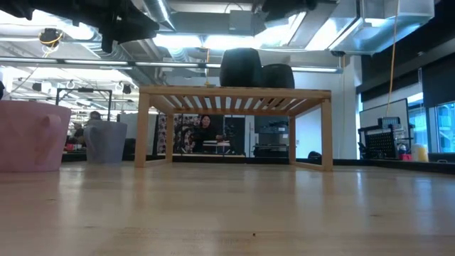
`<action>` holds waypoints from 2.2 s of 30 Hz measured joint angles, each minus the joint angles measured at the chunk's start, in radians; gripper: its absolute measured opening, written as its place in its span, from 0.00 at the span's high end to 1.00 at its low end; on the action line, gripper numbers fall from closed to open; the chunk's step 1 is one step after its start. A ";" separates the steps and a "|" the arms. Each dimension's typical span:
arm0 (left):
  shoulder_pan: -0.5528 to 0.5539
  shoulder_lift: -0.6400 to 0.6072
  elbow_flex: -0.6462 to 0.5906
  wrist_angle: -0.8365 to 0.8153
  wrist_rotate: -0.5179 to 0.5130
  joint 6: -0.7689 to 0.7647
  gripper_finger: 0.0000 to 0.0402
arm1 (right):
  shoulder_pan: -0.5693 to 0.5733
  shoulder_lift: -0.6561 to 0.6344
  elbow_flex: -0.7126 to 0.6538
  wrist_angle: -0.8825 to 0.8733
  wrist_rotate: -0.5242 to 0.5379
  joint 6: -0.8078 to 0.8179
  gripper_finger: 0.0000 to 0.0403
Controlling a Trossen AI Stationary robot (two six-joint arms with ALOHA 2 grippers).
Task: Place coffee mugs
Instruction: Put the orange mug on the shelf
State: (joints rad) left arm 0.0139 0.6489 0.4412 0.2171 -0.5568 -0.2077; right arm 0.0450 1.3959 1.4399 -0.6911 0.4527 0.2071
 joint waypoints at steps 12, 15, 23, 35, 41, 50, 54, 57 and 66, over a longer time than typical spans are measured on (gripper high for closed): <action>0.001 0.000 0.000 0.007 0.000 0.000 0.74 | 0.069 -0.107 -0.304 0.359 0.050 0.072 0.60; 0.001 0.000 0.000 0.012 0.013 0.000 0.74 | 0.066 -0.088 -0.307 0.349 0.022 0.132 0.60; 0.001 -0.042 0.000 0.012 0.178 0.008 0.74 | 0.067 0.000 -0.213 0.309 0.134 0.182 0.60; 0.001 -0.085 0.000 -0.009 0.208 0.009 0.74 | 0.067 0.168 0.021 0.025 0.422 0.499 0.60; 0.001 -0.084 0.000 -0.076 0.211 0.009 0.74 | 0.067 0.210 0.022 0.038 0.508 0.578 0.60; 0.001 -0.084 0.000 -0.087 0.200 0.009 0.74 | 0.134 0.312 0.021 0.078 0.617 0.547 0.60; 0.001 -0.083 0.000 -0.087 0.199 0.009 0.74 | 0.178 0.310 0.021 0.082 0.636 0.540 0.60; 0.001 -0.083 0.000 -0.089 0.198 0.009 0.74 | 0.203 0.308 0.004 0.064 0.569 0.513 0.60; 0.001 -0.065 0.000 -0.096 0.197 0.009 0.74 | 0.206 0.273 -0.191 0.223 0.774 0.694 0.64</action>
State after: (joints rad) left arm 0.0147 0.5835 0.4416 0.1209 -0.3594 -0.1986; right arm 0.2507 1.6692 1.2486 -0.4680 1.2262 0.9008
